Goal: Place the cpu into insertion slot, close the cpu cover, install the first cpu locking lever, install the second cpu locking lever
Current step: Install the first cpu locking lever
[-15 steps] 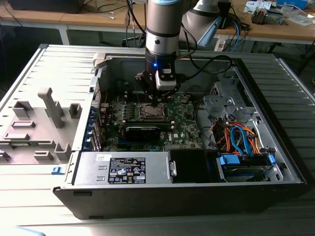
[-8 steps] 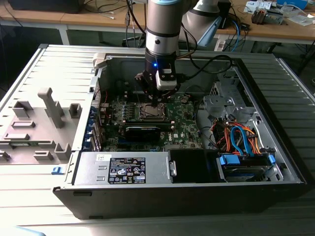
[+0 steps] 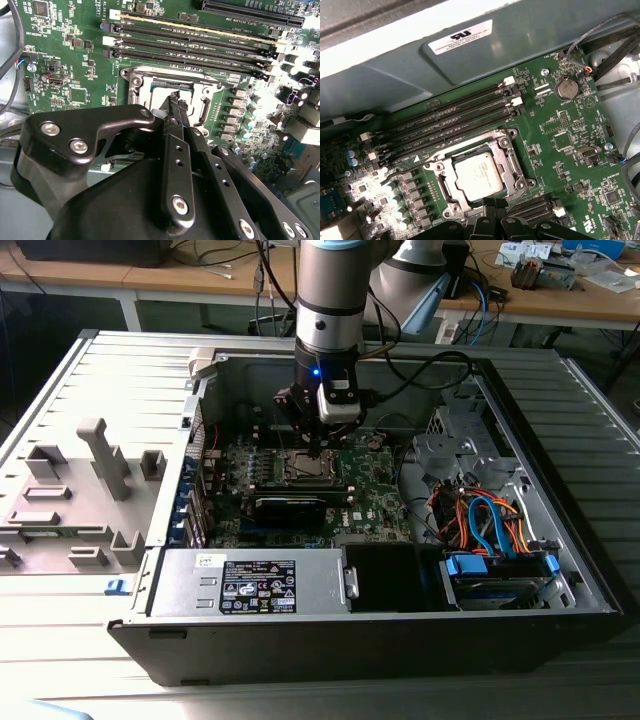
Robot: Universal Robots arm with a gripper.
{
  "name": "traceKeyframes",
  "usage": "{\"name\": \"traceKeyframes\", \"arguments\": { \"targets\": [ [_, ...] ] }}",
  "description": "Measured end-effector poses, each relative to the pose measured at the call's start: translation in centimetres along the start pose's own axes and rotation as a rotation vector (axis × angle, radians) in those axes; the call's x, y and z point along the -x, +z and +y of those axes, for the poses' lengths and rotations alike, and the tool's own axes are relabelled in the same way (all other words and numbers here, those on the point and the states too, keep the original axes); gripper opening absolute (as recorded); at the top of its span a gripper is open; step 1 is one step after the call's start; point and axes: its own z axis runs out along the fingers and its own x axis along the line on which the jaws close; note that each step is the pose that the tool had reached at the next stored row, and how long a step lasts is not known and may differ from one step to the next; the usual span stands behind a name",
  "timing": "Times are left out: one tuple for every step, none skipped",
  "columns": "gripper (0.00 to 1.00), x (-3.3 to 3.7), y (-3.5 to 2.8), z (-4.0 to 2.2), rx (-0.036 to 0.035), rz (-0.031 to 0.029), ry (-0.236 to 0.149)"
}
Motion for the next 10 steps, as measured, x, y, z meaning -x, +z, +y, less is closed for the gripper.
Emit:
{"name": "traceKeyframes", "arguments": {
  "targets": [
    [0.11, 0.0, 0.0, 0.0, 0.0, -0.0001, -0.001],
    [0.11, 0.0, 0.0, 0.0, 0.0, -0.0001, -0.003],
    [0.11, 0.0, 0.0, 0.0, 0.0001, -0.0003, -0.004],
    [0.11, 0.0, 0.0, 0.0, 0.0, -0.0004, -0.006],
    [0.11, 0.0, 0.0, 0.0, 0.0001, -0.0005, -0.007],
    [0.11, 0.0, 0.0, 0.0, 0.0001, -0.0006, -0.009],
    [0.11, 0.0, 0.0, 0.0, 0.0001, -0.0008, -0.011],
    [0.11, 0.0, 0.0, 0.0, 0.0, -0.0008, -0.012],
    [0.11, 0.0, 0.0, 0.0, 0.0, -0.001, -0.015],
    [0.11, 0.0, 0.0, 0.0, 0.0001, -0.0012, -0.017]
  ]
}}
